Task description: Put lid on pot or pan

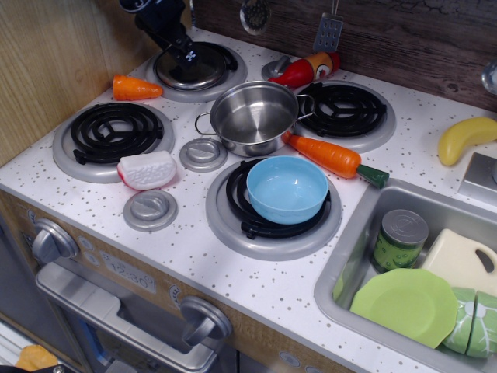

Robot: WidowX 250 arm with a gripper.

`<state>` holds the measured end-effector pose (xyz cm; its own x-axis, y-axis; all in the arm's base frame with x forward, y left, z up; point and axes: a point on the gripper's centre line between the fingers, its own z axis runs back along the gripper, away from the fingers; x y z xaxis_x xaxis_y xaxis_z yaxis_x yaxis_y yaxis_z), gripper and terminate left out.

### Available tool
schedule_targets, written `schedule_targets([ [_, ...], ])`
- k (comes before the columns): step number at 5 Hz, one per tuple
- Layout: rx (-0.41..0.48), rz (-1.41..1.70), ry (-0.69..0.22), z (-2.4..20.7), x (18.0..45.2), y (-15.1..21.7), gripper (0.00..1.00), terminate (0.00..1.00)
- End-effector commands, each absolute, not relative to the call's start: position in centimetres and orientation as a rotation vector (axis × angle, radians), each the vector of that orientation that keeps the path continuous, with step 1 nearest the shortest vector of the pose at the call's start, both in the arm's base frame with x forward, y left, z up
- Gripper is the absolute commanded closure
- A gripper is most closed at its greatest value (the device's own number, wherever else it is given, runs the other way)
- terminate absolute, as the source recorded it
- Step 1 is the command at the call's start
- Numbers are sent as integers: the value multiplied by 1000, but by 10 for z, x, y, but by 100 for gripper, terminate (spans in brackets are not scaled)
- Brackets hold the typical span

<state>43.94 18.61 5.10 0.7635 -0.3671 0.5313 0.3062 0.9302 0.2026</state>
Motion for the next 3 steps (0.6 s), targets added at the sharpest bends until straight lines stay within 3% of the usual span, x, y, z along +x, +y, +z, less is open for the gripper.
schedule_targets([
  [1, 155, -429, -654, 68, 454, 190, 0, 0],
  [3, 100, -473, -649, 58, 467, 195, 0, 0],
])
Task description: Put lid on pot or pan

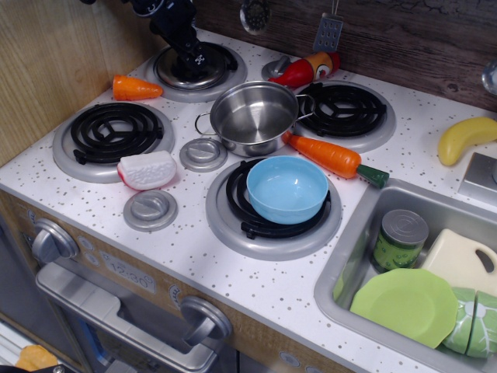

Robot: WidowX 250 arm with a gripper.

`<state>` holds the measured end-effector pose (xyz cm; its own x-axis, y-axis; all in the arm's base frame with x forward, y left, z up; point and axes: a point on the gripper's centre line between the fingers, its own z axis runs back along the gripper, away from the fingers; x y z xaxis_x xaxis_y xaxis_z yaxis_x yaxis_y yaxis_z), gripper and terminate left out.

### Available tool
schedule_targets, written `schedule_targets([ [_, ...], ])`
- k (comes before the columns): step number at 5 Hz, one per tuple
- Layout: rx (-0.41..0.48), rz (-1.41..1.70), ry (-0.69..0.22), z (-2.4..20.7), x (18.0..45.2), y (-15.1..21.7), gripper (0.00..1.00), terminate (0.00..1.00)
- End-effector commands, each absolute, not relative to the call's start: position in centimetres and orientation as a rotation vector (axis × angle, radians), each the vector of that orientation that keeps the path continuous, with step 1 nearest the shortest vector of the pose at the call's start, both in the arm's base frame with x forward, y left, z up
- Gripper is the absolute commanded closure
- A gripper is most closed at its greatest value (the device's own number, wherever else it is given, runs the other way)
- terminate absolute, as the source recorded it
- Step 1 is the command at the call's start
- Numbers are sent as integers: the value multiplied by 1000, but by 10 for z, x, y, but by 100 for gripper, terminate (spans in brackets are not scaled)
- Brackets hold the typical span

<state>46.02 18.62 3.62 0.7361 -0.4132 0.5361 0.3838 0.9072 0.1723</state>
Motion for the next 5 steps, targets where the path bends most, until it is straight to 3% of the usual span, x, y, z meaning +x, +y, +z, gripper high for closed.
schedule_targets([
  [1, 104, -473, -650, 57, 468, 193, 100, 0],
  [2, 81, -467, -624, 58, 468, 193, 100, 0],
  [3, 122, -466, -596, 74, 461, 186, 100, 0],
  [5, 253, -423, -461, 143, 432, 169, 100, 0],
])
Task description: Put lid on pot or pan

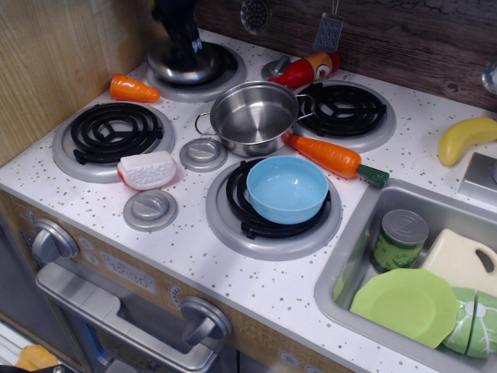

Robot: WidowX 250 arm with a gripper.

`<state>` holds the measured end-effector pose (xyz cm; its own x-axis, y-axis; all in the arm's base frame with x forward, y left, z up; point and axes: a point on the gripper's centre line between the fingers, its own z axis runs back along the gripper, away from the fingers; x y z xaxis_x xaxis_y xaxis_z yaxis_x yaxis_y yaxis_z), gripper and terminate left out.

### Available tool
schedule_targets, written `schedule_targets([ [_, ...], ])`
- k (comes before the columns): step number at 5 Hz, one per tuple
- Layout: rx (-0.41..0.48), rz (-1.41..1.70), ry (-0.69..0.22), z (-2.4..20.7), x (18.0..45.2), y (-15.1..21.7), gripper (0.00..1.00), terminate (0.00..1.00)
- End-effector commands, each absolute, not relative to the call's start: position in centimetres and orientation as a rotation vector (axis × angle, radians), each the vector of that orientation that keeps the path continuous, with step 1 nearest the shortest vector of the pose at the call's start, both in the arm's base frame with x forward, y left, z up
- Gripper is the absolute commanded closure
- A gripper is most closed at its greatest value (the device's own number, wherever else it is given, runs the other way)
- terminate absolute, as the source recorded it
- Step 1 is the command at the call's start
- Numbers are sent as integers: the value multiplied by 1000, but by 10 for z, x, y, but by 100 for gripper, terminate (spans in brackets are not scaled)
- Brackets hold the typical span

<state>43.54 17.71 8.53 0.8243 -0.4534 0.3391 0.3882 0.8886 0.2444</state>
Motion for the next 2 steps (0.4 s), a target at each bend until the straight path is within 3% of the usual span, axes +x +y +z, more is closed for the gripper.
schedule_targets([
  [1, 259, -307, -402, 163, 403, 147, 100, 0],
  [2, 276, -194, -405, 168, 377, 122, 100, 0],
])
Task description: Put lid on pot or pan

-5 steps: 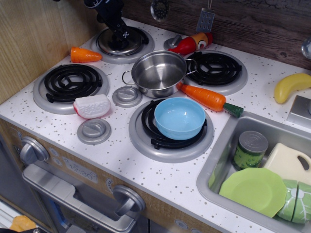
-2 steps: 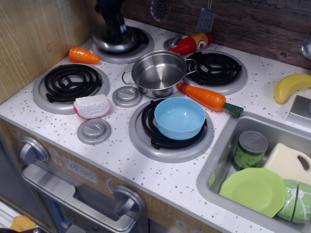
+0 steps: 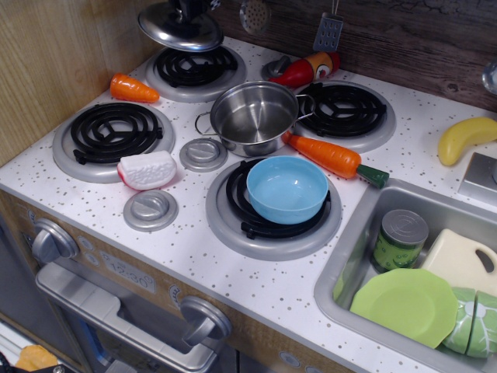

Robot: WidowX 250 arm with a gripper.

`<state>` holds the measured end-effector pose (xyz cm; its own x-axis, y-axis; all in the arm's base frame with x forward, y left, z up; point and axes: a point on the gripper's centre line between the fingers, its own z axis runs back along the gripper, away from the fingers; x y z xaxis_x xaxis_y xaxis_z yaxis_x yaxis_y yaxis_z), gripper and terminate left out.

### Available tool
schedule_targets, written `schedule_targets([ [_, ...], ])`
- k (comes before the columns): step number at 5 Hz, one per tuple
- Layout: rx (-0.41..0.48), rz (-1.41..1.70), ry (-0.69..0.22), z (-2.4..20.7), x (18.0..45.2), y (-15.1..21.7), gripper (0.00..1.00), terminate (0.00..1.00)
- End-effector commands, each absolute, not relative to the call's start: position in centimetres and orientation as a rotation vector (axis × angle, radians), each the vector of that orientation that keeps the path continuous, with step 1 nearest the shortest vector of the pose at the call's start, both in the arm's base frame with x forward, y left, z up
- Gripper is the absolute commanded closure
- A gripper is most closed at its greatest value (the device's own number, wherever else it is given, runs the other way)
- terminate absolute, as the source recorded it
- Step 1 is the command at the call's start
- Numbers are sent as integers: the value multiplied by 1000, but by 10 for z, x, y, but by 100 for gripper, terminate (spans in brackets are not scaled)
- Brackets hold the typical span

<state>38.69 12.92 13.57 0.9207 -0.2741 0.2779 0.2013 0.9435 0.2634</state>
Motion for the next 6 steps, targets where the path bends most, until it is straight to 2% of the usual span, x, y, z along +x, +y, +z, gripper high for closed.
schedule_targets([
  [1, 248, -112, -475, 148, 368, 95, 100, 0],
  [3, 190, -63, -652, 107, 384, 72, 100, 0],
  [5, 147, -58, -730, 85, 392, 70, 100, 0],
  [6, 120, -51, -741, 76, 394, 66, 100, 0],
])
